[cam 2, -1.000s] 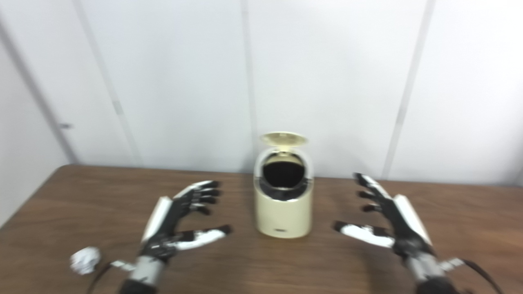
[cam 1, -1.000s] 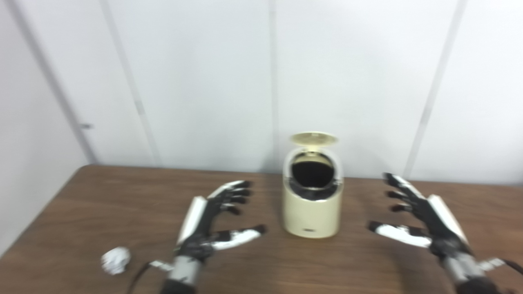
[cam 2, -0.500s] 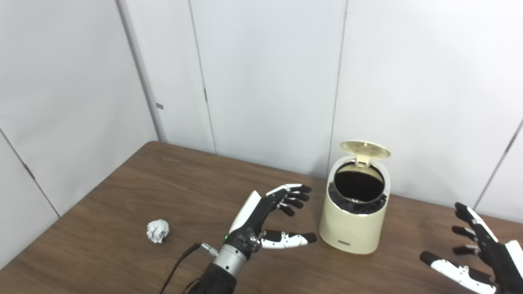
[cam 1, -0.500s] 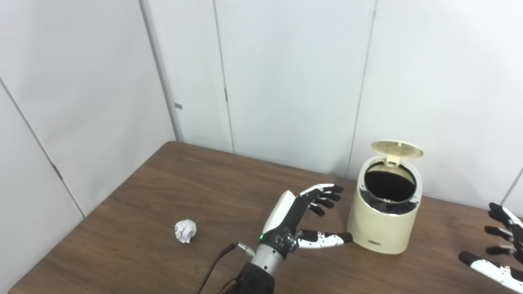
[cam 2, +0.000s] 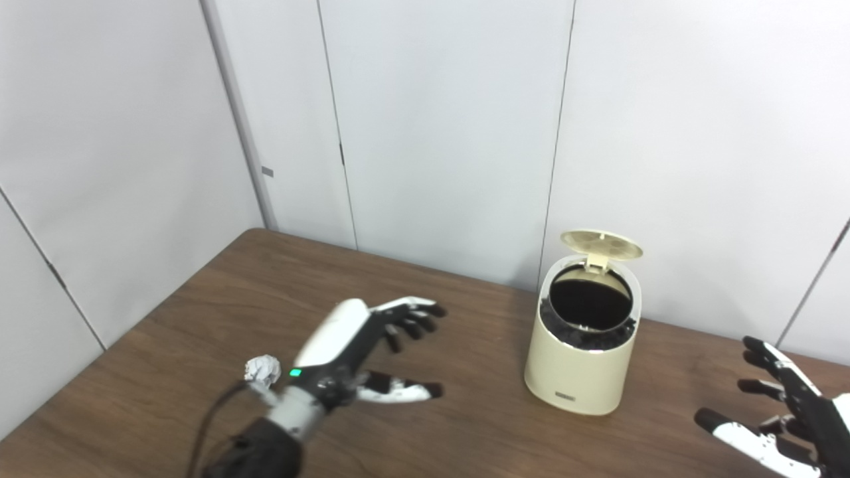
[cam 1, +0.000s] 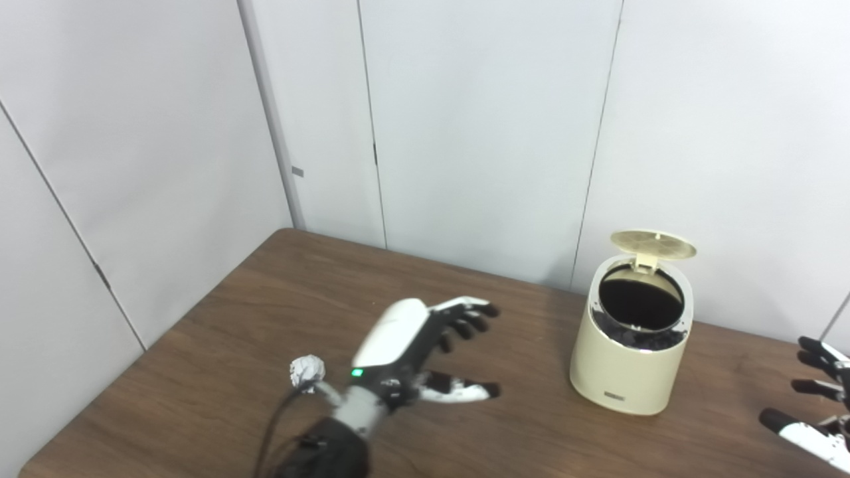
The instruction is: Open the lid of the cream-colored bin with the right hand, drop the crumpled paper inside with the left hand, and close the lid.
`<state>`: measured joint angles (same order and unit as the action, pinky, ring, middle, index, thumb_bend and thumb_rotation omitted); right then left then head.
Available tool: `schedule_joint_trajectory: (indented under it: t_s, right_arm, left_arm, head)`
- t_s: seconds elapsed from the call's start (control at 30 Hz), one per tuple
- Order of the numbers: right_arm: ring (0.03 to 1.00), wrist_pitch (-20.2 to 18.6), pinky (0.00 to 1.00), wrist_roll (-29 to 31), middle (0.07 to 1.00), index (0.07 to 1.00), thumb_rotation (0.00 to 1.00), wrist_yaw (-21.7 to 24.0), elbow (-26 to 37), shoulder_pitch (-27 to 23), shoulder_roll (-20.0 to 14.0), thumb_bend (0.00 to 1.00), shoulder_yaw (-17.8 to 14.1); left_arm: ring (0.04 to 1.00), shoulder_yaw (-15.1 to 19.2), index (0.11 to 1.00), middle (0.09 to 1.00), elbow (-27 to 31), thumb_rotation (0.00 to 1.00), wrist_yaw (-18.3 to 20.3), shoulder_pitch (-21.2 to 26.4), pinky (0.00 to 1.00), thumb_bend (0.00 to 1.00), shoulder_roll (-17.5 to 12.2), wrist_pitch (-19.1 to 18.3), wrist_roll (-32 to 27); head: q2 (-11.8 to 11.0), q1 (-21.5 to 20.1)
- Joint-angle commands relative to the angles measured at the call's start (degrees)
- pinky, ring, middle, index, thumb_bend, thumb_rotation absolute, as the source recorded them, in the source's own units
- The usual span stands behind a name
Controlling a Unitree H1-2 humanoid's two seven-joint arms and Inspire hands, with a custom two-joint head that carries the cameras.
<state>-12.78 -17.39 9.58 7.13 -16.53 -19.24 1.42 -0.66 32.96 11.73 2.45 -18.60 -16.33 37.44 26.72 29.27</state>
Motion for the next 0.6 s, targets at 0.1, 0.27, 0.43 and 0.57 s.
schedule_joint_trajectory:
  t_s: [0.1, 0.27, 0.43, 0.57]
  right_arm:
    - [0.750, 2.0, 0.28, 0.3, 0.870, 0.869, 0.61, -0.5, 0.5, -3.1, -0.6, 0.98, -0.1]
    - [0.742, 1.4, 0.27, -0.1, 0.864, 0.871, 0.60, -0.4, 0.9, -3.5, -0.6, 0.96, 0.4]
    - [0.745, 1.7, 0.27, -0.1, 0.871, 0.880, 0.59, -0.5, 0.7, -4.0, -0.8, 0.94, 0.7]
    - [0.757, 1.6, 0.27, 0.4, 0.877, 0.883, 0.59, -0.3, 0.9, -4.1, -0.9, 0.94, 0.7]
  left_arm:
    - [0.621, 4.9, 0.732, 0.685, 5.5, 0.10, 3.7, -0.2, 0.49, 0.79, -5.2, -3.1, 1.7]
    - [0.637, 6.9, 0.733, 0.703, 7.1, 0.12, 8.5, -1.3, 0.51, 0.80, -10.1, -5.2, 10.1]
    - [0.607, 8.8, 0.730, 0.684, 7.4, 0.13, 12.1, -2.5, 0.48, 0.85, -14.3, -4.0, 16.4]
    - [0.653, 10.7, 0.723, 0.713, 7.8, 0.15, 16.1, -3.6, 0.49, 0.90, -18.3, -3.3, 19.2]
  head:
    - [-0.1, 0.5]
    - [0.0, 1.1]
    - [0.0, 1.4]
    - [0.3, 1.5]
